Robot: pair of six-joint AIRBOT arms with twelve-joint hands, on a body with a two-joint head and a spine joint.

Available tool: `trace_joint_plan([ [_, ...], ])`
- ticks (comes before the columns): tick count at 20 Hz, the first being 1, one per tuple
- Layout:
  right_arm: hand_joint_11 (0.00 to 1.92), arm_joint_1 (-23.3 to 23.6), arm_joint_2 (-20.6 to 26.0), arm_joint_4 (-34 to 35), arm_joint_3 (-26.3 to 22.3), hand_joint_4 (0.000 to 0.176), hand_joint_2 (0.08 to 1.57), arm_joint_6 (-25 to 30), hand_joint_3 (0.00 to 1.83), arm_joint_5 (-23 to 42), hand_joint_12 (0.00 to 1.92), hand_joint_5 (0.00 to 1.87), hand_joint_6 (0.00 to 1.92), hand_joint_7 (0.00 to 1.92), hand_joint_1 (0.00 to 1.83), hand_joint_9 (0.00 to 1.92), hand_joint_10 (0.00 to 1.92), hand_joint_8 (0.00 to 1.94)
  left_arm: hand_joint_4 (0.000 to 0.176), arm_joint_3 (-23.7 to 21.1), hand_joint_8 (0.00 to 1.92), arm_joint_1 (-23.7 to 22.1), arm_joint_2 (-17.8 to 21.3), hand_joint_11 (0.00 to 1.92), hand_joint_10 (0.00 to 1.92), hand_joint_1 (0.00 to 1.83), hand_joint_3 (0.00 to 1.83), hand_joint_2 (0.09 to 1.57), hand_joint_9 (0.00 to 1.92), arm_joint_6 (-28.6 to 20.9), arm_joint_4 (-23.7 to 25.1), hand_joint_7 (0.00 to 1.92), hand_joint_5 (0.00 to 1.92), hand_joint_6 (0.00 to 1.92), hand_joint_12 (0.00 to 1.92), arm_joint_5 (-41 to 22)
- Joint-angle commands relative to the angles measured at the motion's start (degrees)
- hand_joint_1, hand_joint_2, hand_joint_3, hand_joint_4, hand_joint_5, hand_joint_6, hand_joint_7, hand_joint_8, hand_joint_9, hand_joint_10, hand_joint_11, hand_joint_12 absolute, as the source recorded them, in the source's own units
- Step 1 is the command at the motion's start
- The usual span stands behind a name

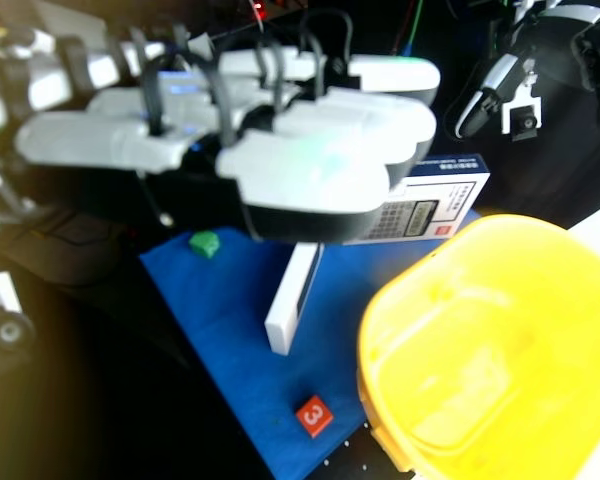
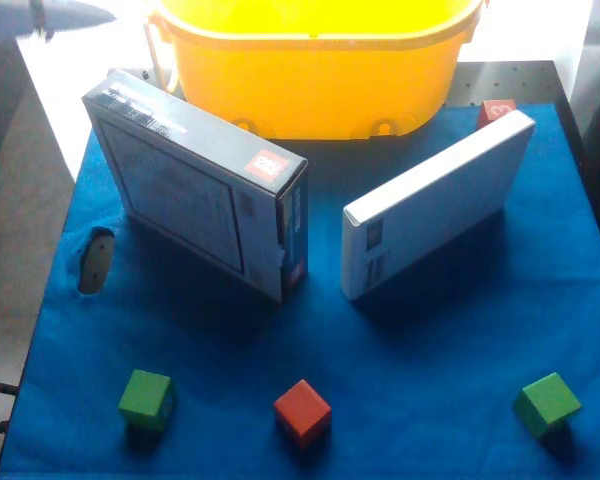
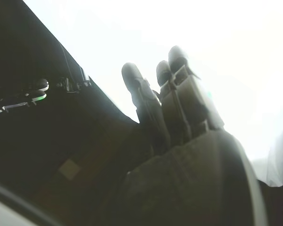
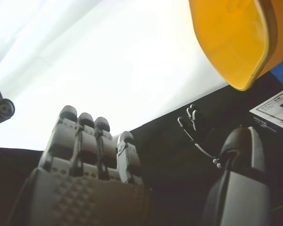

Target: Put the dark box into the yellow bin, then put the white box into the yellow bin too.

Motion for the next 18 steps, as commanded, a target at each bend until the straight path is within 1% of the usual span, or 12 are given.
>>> trace_joint_plan([
  [1,0.0,1.1,0.0,0.3,0.1,0.0,1.1,0.0,0.0,7.0,0.52,0.25,0.0,0.28,0.14,0.27,0.01,0.0,0.038,0.0,0.01,-0.6,0.8,0.0,0.0,0.19,0.0,1.1,0.08,-0.6,-1.2,0.19,0.24,0.01,0.08,-6.8],
  [2,0.0,1.1,0.0,0.3,0.1,0.0,1.1,0.0,0.0,7.0,0.53,0.25,0.0,0.28,0.12,0.27,0.01,0.0,0.019,0.0,0.01,-0.6,1.0,0.0,0.01,0.18,0.0,1.08,0.09,-0.8,-0.8,0.2,0.25,0.01,0.08,-6.6],
  [3,0.0,1.1,0.0,0.3,0.0,0.0,1.1,0.0,0.0,7.0,0.55,0.26,0.0,0.29,0.13,0.28,0.01,0.0,0.018,0.0,0.01,-0.6,1.1,0.0,0.01,0.17,0.0,1.07,0.1,-0.8,-0.3,0.19,0.25,0.01,0.08,-6.3],
  [4,0.0,1.1,0.1,0.3,-0.1,0.0,1.1,0.0,0.0,7.0,0.51,0.26,0.0,0.28,0.14,0.27,0.0,0.0,0.023,0.0,0.01,-0.6,1.1,0.0,0.02,0.18,0.0,1.07,0.12,-1.2,0.6,0.2,0.24,0.0,0.09,-5.9],
  [6,0.0,1.1,0.4,0.3,-0.3,0.0,1.11,0.0,0.0,7.0,0.44,0.25,0.0,0.27,0.15,0.27,0.0,0.0,0.033,0.3,0.0,-0.6,1.6,0.0,0.0,0.22,0.0,1.06,0.22,-4.0,3.6,0.25,0.26,0.0,0.51,-4.9],
  [7,0.0,1.1,0.5,0.3,-0.3,0.0,1.1,0.0,0.0,7.0,0.37,0.23,0.0,0.24,0.14,0.23,0.0,0.0,0.044,0.2,0.0,-0.6,2.1,0.0,0.0,0.18,0.0,1.07,0.22,-5.2,5.0,0.25,0.22,0.0,0.55,-4.6],
  [10,0.0,1.1,0.4,0.3,-0.3,0.0,1.08,0.0,0.0,6.7,0.43,0.23,0.0,0.22,0.13,0.21,0.0,0.0,0.04,-0.6,0.0,-0.6,4.2,0.0,0.0,0.2,0.0,1.01,0.12,-8.1,9.9,0.14,0.08,0.0,0.37,-3.4],
  [11,0.0,1.1,0.4,0.3,-0.3,0.0,1.09,0.0,0.0,6.6,0.38,0.2,0.0,0.2,0.13,0.19,0.0,0.0,0.072,-1.1,0.0,-0.6,4.9,0.0,0.0,0.3,0.0,0.95,0.1,-8.2,11.1,0.13,0.04,0.0,0.27,-3.2],
  [12,0.0,1.1,0.4,0.3,-0.3,0.0,1.09,0.0,0.0,6.6,0.4,0.2,0.0,0.21,0.12,0.19,0.01,0.0,0.072,-1.9,0.0,-0.7,5.9,0.0,0.0,0.37,0.0,0.91,0.12,-8.4,12.7,0.14,0.02,0.0,0.25,-3.0],
  [14,0.0,1.0,0.4,0.3,-0.3,0.0,1.08,0.0,0.0,6.5,0.45,0.2,0.0,0.21,0.13,0.2,0.01,0.0,0.057,-2.4,0.01,-0.8,6.6,0.02,0.01,0.44,0.0,0.87,0.15,-9.9,15.3,0.18,0.04,0.01,0.26,-3.0],
  [15,0.0,1.0,0.4,0.3,-0.3,0.0,1.07,0.0,0.0,6.5,0.46,0.2,0.0,0.22,0.13,0.21,0.01,0.0,0.029,-2.8,0.0,-1.0,6.9,0.0,0.0,0.53,0.0,0.82,0.14,-10.9,17.9,0.18,0.03,0.0,0.27,-2.3],
  [18,0.0,1.0,0.3,0.3,-0.3,0.0,1.08,0.0,0.0,6.4,0.39,0.17,0.0,0.21,0.12,0.2,0.0,0.0,0.007,-3.2,0.0,-2.2,7.0,0.0,0.0,0.57,0.0,0.82,0.1,-11.0,21.5,0.13,0.02,0.01,0.17,0.4],
])
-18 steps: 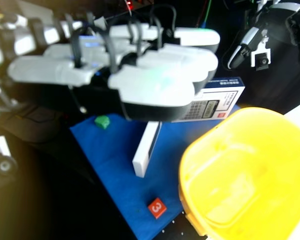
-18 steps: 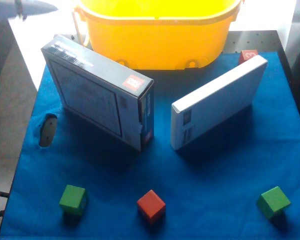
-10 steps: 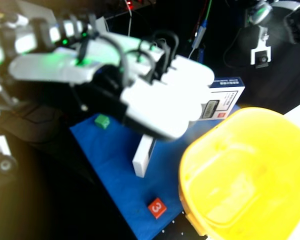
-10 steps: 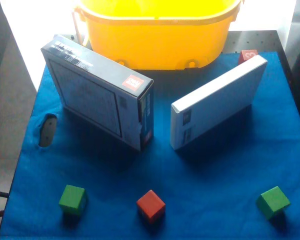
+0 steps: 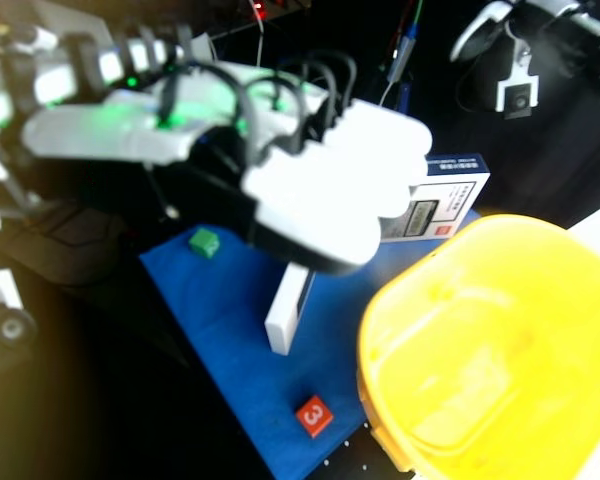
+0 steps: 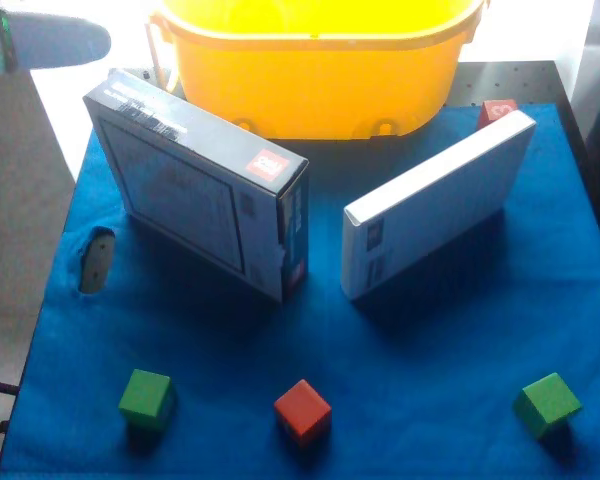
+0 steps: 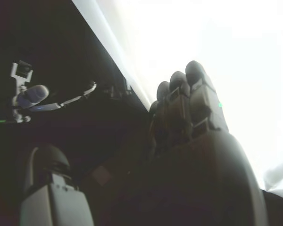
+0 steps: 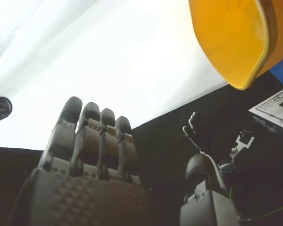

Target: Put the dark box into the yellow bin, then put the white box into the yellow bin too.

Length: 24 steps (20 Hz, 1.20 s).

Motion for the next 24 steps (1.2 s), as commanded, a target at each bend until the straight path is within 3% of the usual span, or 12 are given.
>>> trace_joint_plan([
  [1,0.0,1.0,0.0,0.4,0.0,0.0,1.08,0.0,0.0,6.7,0.36,0.16,0.0,0.2,0.12,0.18,0.0,0.0,0.028,0.1,0.0,-1.0,0.1,0.0,0.0,0.61,0.0,0.8,0.13,-0.5,-2.9,0.14,0.09,0.01,0.22,-4.5],
  [6,0.0,1.0,0.0,0.4,0.0,0.0,1.11,0.0,0.0,6.5,0.18,0.13,0.0,0.17,0.11,0.14,0.0,0.0,0.057,0.1,0.01,-2.7,0.1,0.0,0.0,0.78,0.0,0.8,0.14,-0.6,0.6,0.15,0.13,0.01,0.28,-1.0],
  [9,0.0,1.0,-0.1,0.4,0.0,0.0,1.1,0.0,0.0,6.5,0.22,0.14,0.0,0.18,0.11,0.15,0.0,0.0,0.097,0.1,0.0,-3.1,0.1,0.0,0.0,0.89,0.0,0.78,0.15,-0.7,2.4,0.14,0.13,0.0,0.28,1.1],
  [12,0.0,1.0,-0.1,0.4,0.0,0.0,1.09,0.0,0.0,6.5,0.22,0.14,0.0,0.17,0.12,0.16,0.0,0.0,0.078,0.2,0.0,-3.5,0.1,0.05,0.01,0.93,0.0,0.66,0.2,-2.2,5.7,0.19,0.15,0.0,0.28,3.3],
  [13,0.0,1.0,-0.2,0.4,0.0,0.0,1.08,0.0,0.0,6.5,0.28,0.14,0.0,0.18,0.1,0.17,0.0,0.0,0.076,0.2,0.0,-4.6,0.0,0.04,0.0,0.92,0.0,0.64,0.19,-4.3,9.9,0.19,0.16,0.0,0.27,5.3],
  [15,0.0,1.0,-0.2,0.4,0.0,0.0,1.06,0.0,0.0,6.5,0.36,0.13,0.0,0.18,0.1,0.17,0.0,0.0,0.111,0.2,0.0,-5.4,-0.4,0.02,0.01,0.93,0.0,0.6,0.2,-5.4,13.2,0.2,0.17,0.0,0.26,7.1],
  [17,0.0,1.0,-0.3,0.4,0.0,0.007,1.07,0.0,0.0,6.5,0.24,0.06,0.0,0.16,0.11,0.13,0.0,0.0,0.099,0.2,0.0,-6.1,-1.0,0.04,0.01,0.84,0.0,0.57,0.22,-8.0,17.0,0.2,0.11,0.0,0.27,8.4],
  [18,0.0,1.0,-0.3,0.4,0.0,0.034,1.07,0.0,0.0,6.5,0.19,0.05,0.0,0.13,0.1,0.11,0.0,0.0,0.09,0.2,0.0,-6.3,-1.3,0.04,0.01,0.78,0.0,0.61,0.21,-9.0,18.3,0.18,0.11,0.0,0.27,8.6],
  [19,0.0,1.0,-0.3,0.4,-0.1,0.031,1.07,0.0,0.0,6.5,0.16,0.06,0.0,0.1,0.11,0.07,0.0,0.0,0.055,0.3,0.0,-6.5,-1.7,0.05,0.0,0.76,0.0,0.63,0.2,-9.1,19.2,0.16,0.12,0.0,0.27,9.2],
  [21,0.0,1.0,-0.3,0.4,-0.1,0.016,1.07,0.0,0.0,6.5,0.2,0.06,0.0,0.12,0.11,0.12,0.01,0.01,0.059,1.0,0.01,-7.0,-2.7,0.09,0.0,0.74,0.0,0.6,0.19,-11.0,21.7,0.15,0.07,0.0,0.22,10.1],
  [22,0.0,1.0,-0.3,0.4,-0.1,0.008,1.07,0.0,0.0,6.5,0.21,0.06,0.0,0.14,0.1,0.13,0.02,0.01,0.082,1.6,0.01,-7.5,-3.4,0.09,0.01,0.76,0.0,0.6,0.2,-12.5,23.6,0.16,0.07,0.0,0.22,10.6],
  [24,0.0,1.0,-0.4,0.4,-0.1,0.0,1.09,0.0,0.0,6.5,0.2,0.08,0.0,0.11,0.1,0.11,0.0,0.0,0.096,2.0,0.01,-8.5,-4.5,0.1,0.01,0.8,0.0,0.58,0.21,-13.9,26.7,0.18,0.06,0.0,0.21,11.7],
])
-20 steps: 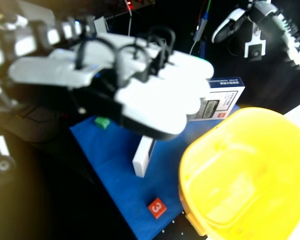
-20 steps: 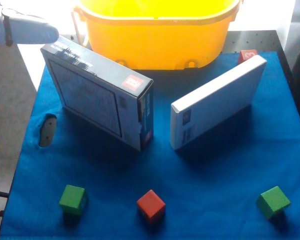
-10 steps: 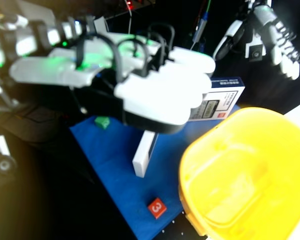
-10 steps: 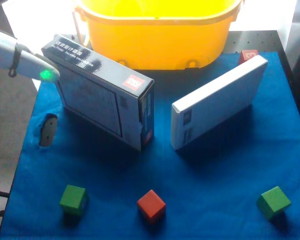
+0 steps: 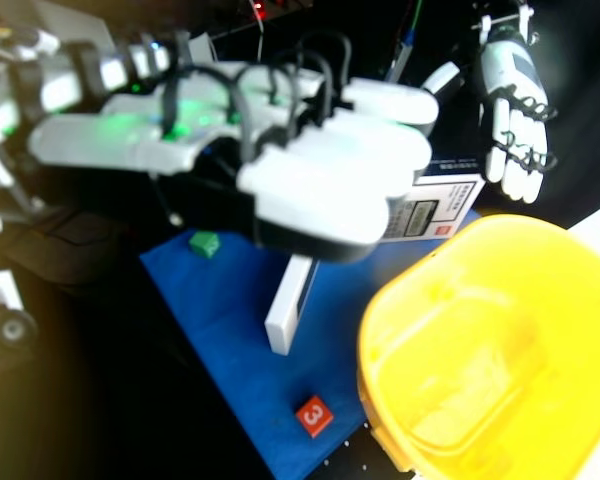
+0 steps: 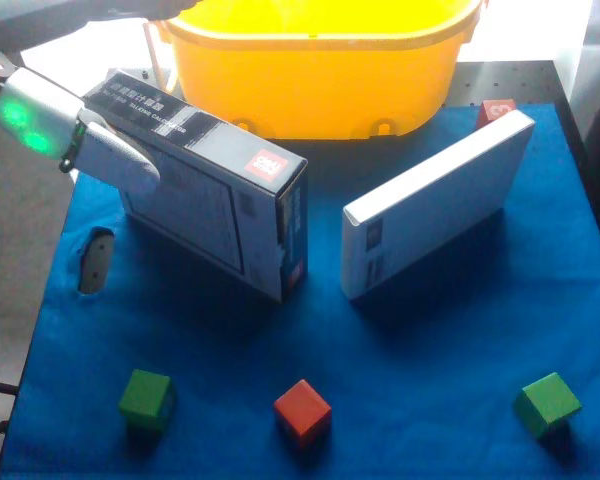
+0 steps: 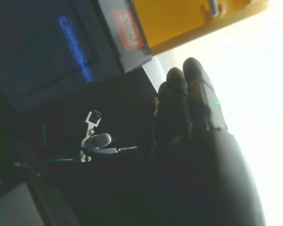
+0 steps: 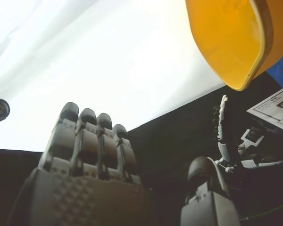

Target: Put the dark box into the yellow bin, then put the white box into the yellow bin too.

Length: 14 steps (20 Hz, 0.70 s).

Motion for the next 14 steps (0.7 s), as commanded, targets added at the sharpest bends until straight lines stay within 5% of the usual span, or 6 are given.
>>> trace_joint_plan([
  [1,0.0,1.0,-0.1,0.4,-0.2,0.0,1.08,0.0,0.0,6.8,0.22,0.09,0.0,0.13,0.13,0.12,0.01,0.0,0.073,0.3,0.01,-1.1,-0.7,0.09,0.01,0.82,0.0,0.59,0.2,-1.3,-1.4,0.17,0.05,0.0,0.21,-3.5],
  [2,0.0,1.0,-0.1,0.4,-0.2,0.0,1.1,0.0,0.0,6.8,0.25,0.09,0.0,0.15,0.11,0.14,0.01,0.01,0.055,0.6,0.0,-1.7,-1.2,0.09,0.0,0.82,0.01,0.62,0.2,-2.5,0.4,0.14,0.03,0.0,0.21,-3.1],
  [5,0.0,1.0,-0.1,0.4,-0.3,0.0,1.1,0.0,0.0,6.8,0.25,0.1,0.0,0.14,0.11,0.13,0.0,0.0,0.073,0.6,0.0,-2.0,-2.0,0.08,0.0,0.83,0.0,0.6,0.22,-3.3,2.5,0.18,0.06,0.0,0.24,-2.5],
  [9,0.0,1.0,-0.2,0.4,-0.3,0.0,1.1,0.0,0.0,6.8,0.19,0.1,0.0,0.13,0.12,0.12,0.0,0.0,0.07,0.6,0.0,-2.0,-2.4,0.07,0.0,0.85,0.0,0.63,0.28,-4.8,4.9,0.23,0.07,0.0,0.44,-2.1],
  [11,0.0,1.0,-0.2,0.4,-0.3,0.0,1.1,0.0,0.0,6.8,0.12,0.09,0.0,0.12,0.1,0.1,0.0,0.0,0.048,0.5,0.0,-2.0,-2.6,0.08,0.0,0.86,0.0,0.64,0.29,-6.6,7.2,0.22,0.08,0.0,0.47,-2.1],
  [14,0.0,1.0,-0.2,0.4,-0.3,0.0,1.11,0.0,0.0,6.8,0.19,0.08,0.0,0.14,0.07,0.12,0.0,0.01,0.077,0.4,0.0,-1.7,-2.6,0.0,0.0,0.84,0.01,0.65,0.23,-7.4,7.6,0.2,0.04,0.0,0.43,-2.8],
])
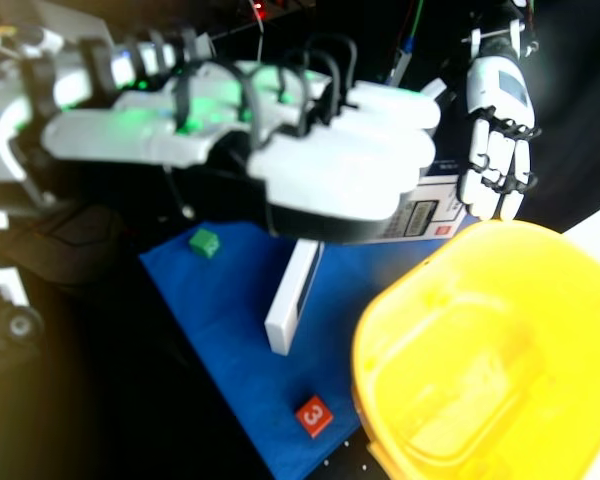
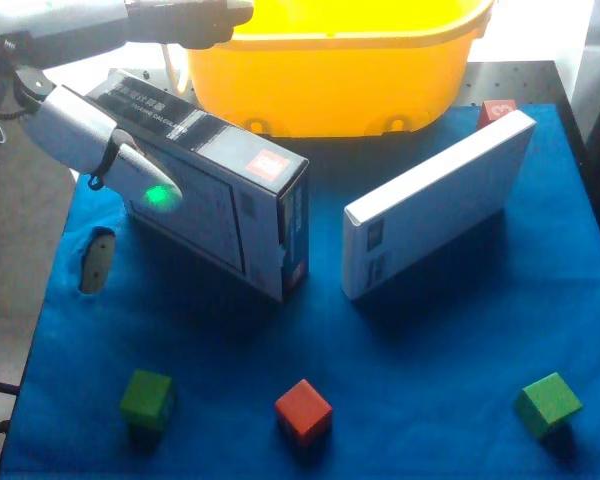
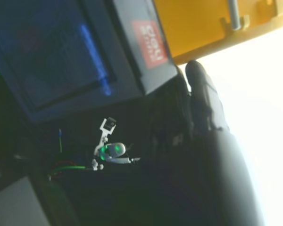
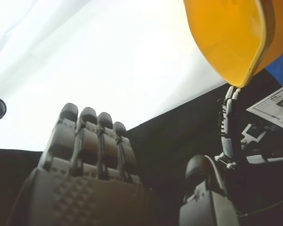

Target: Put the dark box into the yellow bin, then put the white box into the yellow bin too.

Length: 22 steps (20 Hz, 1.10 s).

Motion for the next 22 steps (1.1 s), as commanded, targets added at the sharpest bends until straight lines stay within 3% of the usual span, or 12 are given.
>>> trace_joint_plan([
  [1,0.0,0.9,0.0,0.4,0.0,0.0,1.1,0.0,0.0,6.8,0.2,0.08,0.0,0.15,0.07,0.12,0.0,0.01,0.075,0.0,0.0,0.0,-0.4,0.01,0.0,0.84,0.01,0.65,0.24,-0.9,-2.6,0.2,0.04,0.0,0.44,-3.5],
  [3,0.0,0.8,0.0,0.4,0.0,0.0,1.1,0.0,0.0,6.8,0.2,0.09,0.0,0.16,0.1,0.12,0.0,0.0,0.073,0.4,0.01,0.2,0.0,0.04,0.01,0.86,0.0,0.64,0.26,-0.9,-3.7,0.23,0.07,0.01,0.45,-3.5],
  [5,0.0,0.8,0.0,0.4,0.0,0.0,1.11,0.0,0.0,6.8,0.24,0.11,0.0,0.17,0.12,0.16,0.01,0.0,0.049,0.3,0.0,0.2,0.4,0.04,0.0,0.84,0.0,0.64,0.26,-0.9,-3.7,0.25,0.08,0.0,0.49,-3.5],
  [7,0.0,0.8,0.0,0.4,0.0,0.0,1.1,0.0,0.0,6.8,0.27,0.07,0.0,0.22,0.12,0.19,0.01,0.01,0.062,0.0,0.0,0.2,0.9,0.03,0.01,0.78,0.01,0.67,0.27,-0.9,-4.0,0.26,0.11,0.01,0.5,-3.8],
  [9,0.0,0.8,0.0,0.4,0.0,0.0,1.13,0.0,0.0,6.8,0.14,0.05,0.0,0.1,0.11,0.13,0.0,0.0,0.107,-0.2,0.0,0.2,1.5,0.05,0.0,0.79,0.0,0.67,0.26,-0.5,-5.1,0.23,0.14,0.01,0.4,-4.2],
  [10,0.0,0.8,-0.1,0.4,0.0,0.0,1.13,0.0,0.0,6.8,0.07,0.06,0.0,0.13,0.1,0.12,0.0,0.01,0.118,-0.3,0.0,0.2,1.9,0.04,0.0,0.78,0.0,0.67,0.23,0.4,-6.2,0.21,0.13,0.0,0.32,-4.3],
  [14,0.0,0.6,-0.1,0.4,0.0,0.0,1.13,0.0,0.01,6.8,0.0,0.1,0.01,0.14,0.08,0.13,0.0,0.0,0.089,-0.5,0.0,-0.6,3.0,0.09,0.0,0.89,0.0,0.6,0.29,2.4,-8.8,0.23,0.15,0.0,0.28,-4.8],
  [15,0.0,0.6,-0.1,0.4,0.0,0.0,1.14,0.0,0.01,6.8,0.0,0.09,0.0,0.14,0.11,0.13,0.0,0.01,0.095,-0.7,0.0,-0.7,3.4,0.1,0.0,0.92,0.0,0.59,0.29,3.4,-9.8,0.23,0.16,0.0,0.28,-5.0],
  [16,0.0,0.6,-0.1,0.4,0.0,0.0,1.15,0.0,0.01,6.8,0.0,0.07,0.0,0.15,0.14,0.14,0.01,0.01,0.084,-1.0,0.0,-1.1,3.8,0.11,0.0,0.91,0.0,0.61,0.3,3.6,-10.1,0.27,0.22,0.0,0.31,-5.1],
  [19,0.0,0.6,-0.1,0.4,0.0,0.0,1.14,0.0,0.0,6.8,0.0,0.05,0.0,0.14,0.13,0.14,0.0,0.0,0.089,-1.7,0.0,-1.3,4.4,0.12,0.01,0.9,0.0,0.61,0.32,3.7,-9.9,0.28,0.22,0.0,0.32,-5.3],
  [21,0.04,0.6,-0.2,0.4,0.0,0.0,1.14,0.0,0.0,6.8,0.02,0.07,0.01,0.17,0.1,0.16,0.01,0.01,0.069,-2.1,0.0,-1.3,4.6,0.12,0.0,0.91,0.0,0.58,0.32,3.7,-9.7,0.28,0.16,0.0,0.32,-5.5],
  [22,0.04,0.6,-0.2,0.4,0.0,0.0,1.14,0.0,0.0,6.8,0.02,0.07,0.0,0.17,0.1,0.16,0.01,0.01,0.075,-2.5,0.0,-1.3,4.7,0.11,0.0,0.91,0.0,0.59,0.31,3.7,-9.4,0.26,0.14,0.0,0.32,-5.5],
])
